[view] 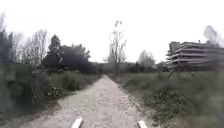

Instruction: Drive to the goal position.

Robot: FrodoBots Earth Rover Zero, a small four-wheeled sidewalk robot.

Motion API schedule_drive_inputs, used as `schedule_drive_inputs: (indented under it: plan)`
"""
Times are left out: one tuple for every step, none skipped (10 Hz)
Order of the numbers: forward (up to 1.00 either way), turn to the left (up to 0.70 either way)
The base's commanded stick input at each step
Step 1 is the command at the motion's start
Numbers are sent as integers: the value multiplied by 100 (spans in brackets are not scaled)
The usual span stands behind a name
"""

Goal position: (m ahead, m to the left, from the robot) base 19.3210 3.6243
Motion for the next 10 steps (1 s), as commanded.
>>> schedule_drive_inputs:
  plan:
    - [70, -5]
    - [70, -14]
    - [70, -31]
    - [70, -35]
    - [70, -8]
    - [70, 0]
    - [70, 0]
    - [70, 0]
    - [70, 0]
    - [70, 0]
